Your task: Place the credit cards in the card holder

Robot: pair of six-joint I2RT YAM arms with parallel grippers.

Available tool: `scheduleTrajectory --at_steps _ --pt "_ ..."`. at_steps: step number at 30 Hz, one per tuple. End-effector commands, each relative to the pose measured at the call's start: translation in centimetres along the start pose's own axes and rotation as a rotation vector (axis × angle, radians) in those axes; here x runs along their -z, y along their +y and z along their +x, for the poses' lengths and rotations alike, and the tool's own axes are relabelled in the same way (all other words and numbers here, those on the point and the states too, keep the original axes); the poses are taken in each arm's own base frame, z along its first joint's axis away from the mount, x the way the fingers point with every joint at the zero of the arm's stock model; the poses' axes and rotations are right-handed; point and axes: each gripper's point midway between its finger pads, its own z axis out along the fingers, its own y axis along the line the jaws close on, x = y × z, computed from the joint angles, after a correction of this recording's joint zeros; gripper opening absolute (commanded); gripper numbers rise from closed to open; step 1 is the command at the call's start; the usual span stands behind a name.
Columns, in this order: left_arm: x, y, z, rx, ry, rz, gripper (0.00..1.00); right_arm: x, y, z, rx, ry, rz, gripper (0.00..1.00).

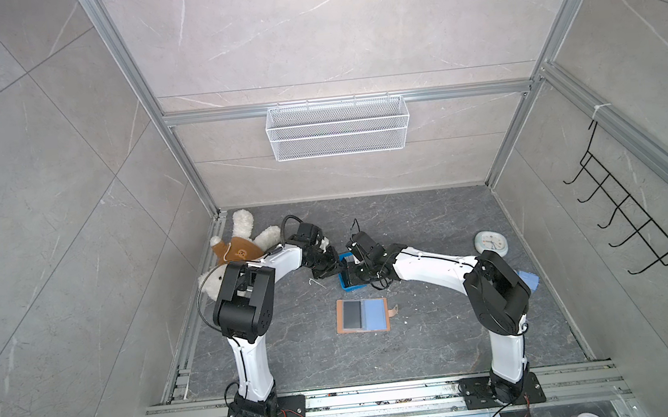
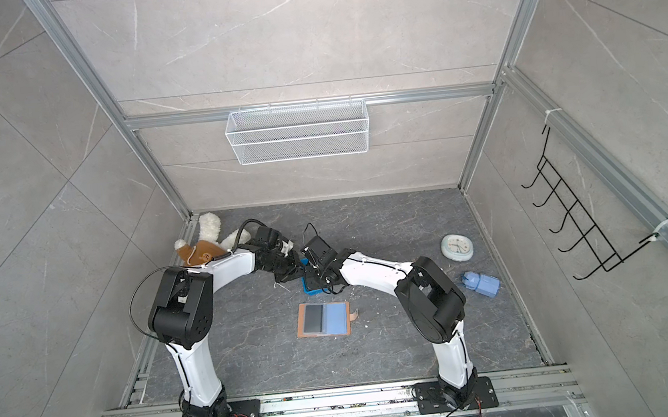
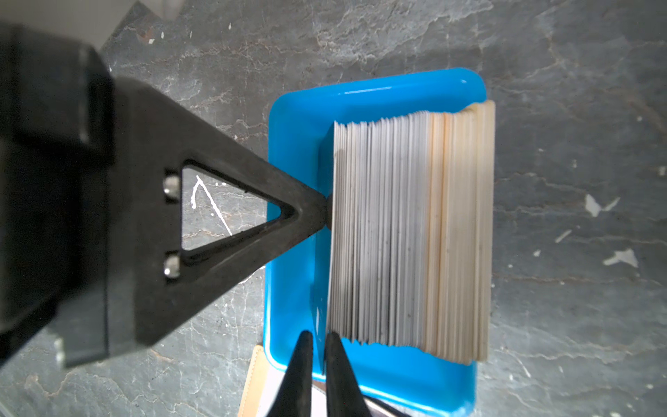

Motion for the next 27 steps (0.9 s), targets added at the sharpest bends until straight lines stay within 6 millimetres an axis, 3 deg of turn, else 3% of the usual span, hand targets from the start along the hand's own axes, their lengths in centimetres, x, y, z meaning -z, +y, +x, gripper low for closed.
scheduleTrajectory --at_steps 1,6,16,27 --pt "-0.7 0.7 0.6 -0.005 0.03 -0.034 0.17 -0.4 0.3 0.0 0.021 0.006 0.017 0.1" --pt "-0.5 0.5 0.5 -0.01 0.024 -0.032 0.17 -0.3 0.7 -0.1 0.03 0.005 0.013 0.06" --pt "0.0 0.0 0.4 -0.018 0.011 -0.024 0.17 -0.9 1.4 -0.1 0.037 0.014 0.008 0.06" --pt "0.1 -0.3 0.3 -0.016 0.011 -0.014 0.15 -1.8 1.7 -0.2 0.036 0.026 0.012 0.14"
